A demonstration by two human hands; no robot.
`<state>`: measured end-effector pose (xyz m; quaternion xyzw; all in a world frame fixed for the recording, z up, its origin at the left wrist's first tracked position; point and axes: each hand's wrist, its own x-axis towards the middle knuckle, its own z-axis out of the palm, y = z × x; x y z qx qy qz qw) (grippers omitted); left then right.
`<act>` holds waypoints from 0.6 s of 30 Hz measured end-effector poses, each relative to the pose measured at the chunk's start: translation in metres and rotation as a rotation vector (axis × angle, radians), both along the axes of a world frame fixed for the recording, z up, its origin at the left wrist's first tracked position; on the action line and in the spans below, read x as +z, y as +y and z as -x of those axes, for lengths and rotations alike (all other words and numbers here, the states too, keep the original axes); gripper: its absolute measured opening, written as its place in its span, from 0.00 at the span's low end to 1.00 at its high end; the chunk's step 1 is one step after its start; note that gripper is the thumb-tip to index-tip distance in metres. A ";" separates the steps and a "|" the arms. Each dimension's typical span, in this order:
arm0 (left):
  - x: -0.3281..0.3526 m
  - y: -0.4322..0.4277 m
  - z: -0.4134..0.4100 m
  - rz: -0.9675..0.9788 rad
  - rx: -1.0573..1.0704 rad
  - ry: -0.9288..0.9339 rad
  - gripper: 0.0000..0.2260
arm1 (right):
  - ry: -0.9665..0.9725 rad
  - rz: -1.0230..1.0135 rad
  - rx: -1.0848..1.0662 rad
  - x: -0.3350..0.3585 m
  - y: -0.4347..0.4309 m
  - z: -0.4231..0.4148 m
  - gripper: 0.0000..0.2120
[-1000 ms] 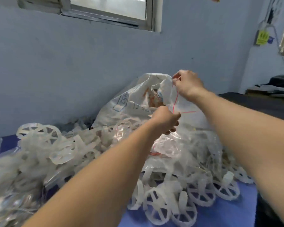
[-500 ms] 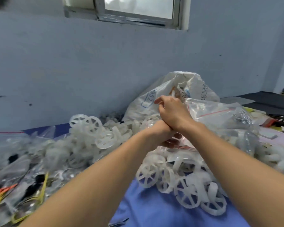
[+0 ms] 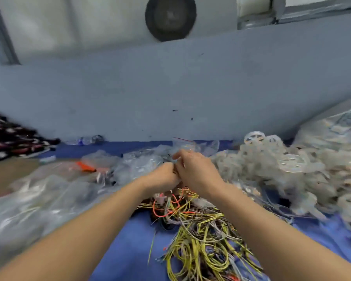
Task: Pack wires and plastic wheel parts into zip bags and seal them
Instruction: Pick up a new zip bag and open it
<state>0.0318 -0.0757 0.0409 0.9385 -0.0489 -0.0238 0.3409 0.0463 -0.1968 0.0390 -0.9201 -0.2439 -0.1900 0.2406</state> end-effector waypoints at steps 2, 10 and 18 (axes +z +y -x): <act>-0.003 0.057 0.005 -0.190 0.094 -0.081 0.09 | 0.041 0.036 0.061 -0.017 0.038 0.005 0.16; -0.054 0.172 0.017 -0.596 0.145 -0.121 0.13 | 0.133 0.195 0.105 -0.067 0.106 0.015 0.17; -0.104 0.172 -0.009 -0.820 0.143 -0.016 0.18 | 0.073 0.173 0.052 -0.079 0.075 0.016 0.16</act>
